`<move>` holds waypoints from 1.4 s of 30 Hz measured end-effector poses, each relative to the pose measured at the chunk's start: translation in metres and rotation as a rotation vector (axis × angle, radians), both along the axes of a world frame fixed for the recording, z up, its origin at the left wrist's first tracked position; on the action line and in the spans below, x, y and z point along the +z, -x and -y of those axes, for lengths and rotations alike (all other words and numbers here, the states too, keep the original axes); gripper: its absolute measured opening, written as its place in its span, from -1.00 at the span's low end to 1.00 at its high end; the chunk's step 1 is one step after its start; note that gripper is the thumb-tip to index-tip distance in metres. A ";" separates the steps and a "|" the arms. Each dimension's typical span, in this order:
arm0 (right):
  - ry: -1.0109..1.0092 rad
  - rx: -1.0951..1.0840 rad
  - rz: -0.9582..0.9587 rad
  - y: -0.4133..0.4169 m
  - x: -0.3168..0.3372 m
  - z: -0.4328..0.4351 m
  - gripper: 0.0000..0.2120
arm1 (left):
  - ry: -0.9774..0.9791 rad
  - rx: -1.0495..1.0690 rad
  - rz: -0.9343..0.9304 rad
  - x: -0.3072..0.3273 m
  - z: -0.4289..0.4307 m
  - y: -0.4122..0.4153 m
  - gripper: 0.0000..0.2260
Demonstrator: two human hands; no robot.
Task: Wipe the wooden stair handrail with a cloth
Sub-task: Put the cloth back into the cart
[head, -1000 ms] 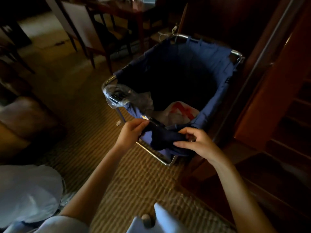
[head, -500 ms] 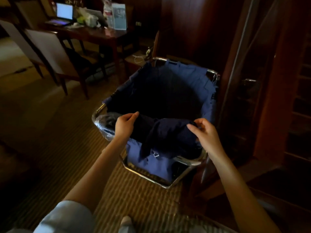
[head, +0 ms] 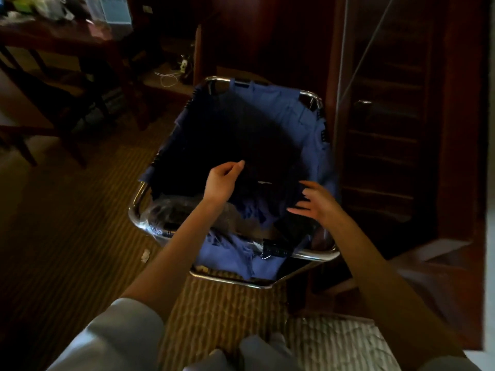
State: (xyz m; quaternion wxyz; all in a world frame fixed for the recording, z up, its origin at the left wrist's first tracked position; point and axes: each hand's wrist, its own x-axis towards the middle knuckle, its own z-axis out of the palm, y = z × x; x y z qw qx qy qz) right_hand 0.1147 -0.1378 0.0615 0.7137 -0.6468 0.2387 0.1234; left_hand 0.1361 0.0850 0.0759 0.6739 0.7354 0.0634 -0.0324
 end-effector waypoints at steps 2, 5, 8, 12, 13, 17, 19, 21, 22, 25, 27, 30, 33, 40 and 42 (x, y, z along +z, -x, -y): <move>0.020 -0.002 -0.020 -0.004 -0.007 0.002 -0.80 | -0.001 -0.069 0.001 -0.005 0.006 -0.005 -0.75; 0.190 0.036 -0.015 -0.009 -0.016 0.002 -0.80 | -0.109 -0.097 -0.014 -0.024 0.004 -0.011 -0.78; 0.284 0.090 0.057 -0.010 -0.030 -0.006 -0.66 | -0.260 -0.205 -0.076 -0.052 0.000 -0.013 -0.83; 0.389 0.274 0.204 0.005 -0.050 -0.011 -0.64 | -0.476 -0.304 -0.151 -0.086 0.003 -0.006 -0.77; 0.407 0.321 0.252 0.013 -0.055 -0.010 -0.64 | -0.492 -0.324 -0.155 -0.091 0.006 -0.003 -0.76; 0.532 0.538 0.356 0.063 -0.082 -0.004 -0.61 | -0.562 -0.489 -0.104 -0.109 0.021 0.010 -0.68; 0.669 0.669 0.346 0.084 -0.100 0.004 -0.63 | -0.590 -0.587 -0.043 -0.118 0.024 0.023 -0.63; 0.800 0.789 0.356 0.100 -0.107 0.010 -0.61 | -0.655 -0.711 0.004 -0.130 0.025 0.036 -0.53; 0.860 0.831 0.417 0.106 -0.107 0.011 -0.64 | -0.734 -0.764 0.038 -0.136 0.024 0.042 -0.48; 0.979 0.705 0.634 0.114 -0.110 0.012 -0.63 | -0.936 -0.787 0.139 -0.151 0.023 0.050 -0.38; 0.989 0.578 0.579 0.110 -0.113 0.011 -0.68 | -0.978 -0.746 0.168 -0.156 0.025 0.052 -0.35; 1.057 0.629 0.496 0.090 -0.126 0.007 -0.53 | -0.958 -0.607 0.227 -0.160 0.034 0.058 -0.47; 1.176 0.827 0.421 0.070 -0.142 -0.003 -0.26 | -1.032 -0.547 0.217 -0.164 0.040 0.059 -0.53; 1.134 0.657 0.415 0.071 -0.159 -0.010 -0.35 | -1.042 -0.500 0.170 -0.170 0.046 0.060 -0.60; 1.099 0.681 0.404 0.068 -0.157 -0.008 -0.32 | -1.078 -0.539 0.152 -0.163 0.048 0.057 -0.60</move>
